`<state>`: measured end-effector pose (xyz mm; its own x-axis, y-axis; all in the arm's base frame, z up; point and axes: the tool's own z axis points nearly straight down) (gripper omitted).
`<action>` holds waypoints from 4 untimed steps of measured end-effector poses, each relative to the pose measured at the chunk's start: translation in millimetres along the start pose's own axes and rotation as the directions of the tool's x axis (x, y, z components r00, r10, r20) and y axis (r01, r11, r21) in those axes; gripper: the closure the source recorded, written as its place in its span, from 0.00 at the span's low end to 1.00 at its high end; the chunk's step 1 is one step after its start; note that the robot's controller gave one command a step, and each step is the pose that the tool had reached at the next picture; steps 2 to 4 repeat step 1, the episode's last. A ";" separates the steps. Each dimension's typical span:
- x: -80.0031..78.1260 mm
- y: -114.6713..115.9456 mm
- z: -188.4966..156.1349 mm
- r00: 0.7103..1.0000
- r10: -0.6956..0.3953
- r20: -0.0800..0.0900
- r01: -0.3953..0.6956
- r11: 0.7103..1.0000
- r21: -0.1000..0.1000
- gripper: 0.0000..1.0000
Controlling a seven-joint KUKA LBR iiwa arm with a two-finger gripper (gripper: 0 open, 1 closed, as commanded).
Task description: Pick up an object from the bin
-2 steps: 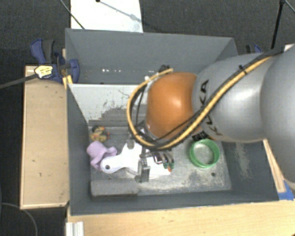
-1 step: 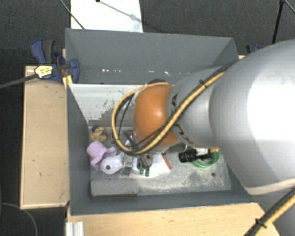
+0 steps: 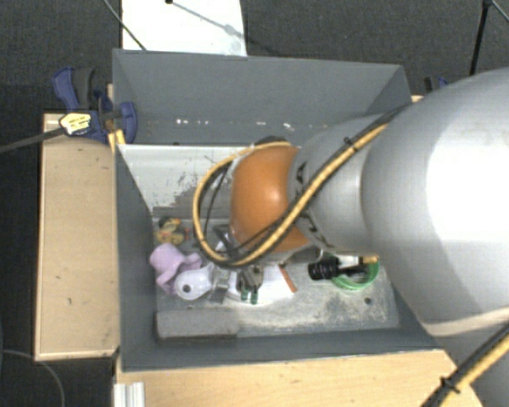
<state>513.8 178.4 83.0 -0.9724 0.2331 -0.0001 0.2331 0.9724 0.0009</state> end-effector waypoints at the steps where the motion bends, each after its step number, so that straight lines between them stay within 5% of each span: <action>1: -10.3 24.7 -132.7 0.997 -0.077 0.002 0.077 0.997 0.000 1.00; 4: -10.3 24.7 -132.7 0.997 -0.077 0.002 0.077 0.997 0.000 1.00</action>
Offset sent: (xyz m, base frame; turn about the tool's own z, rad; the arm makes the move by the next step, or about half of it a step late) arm 0.0000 0.0000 0.0000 0.0000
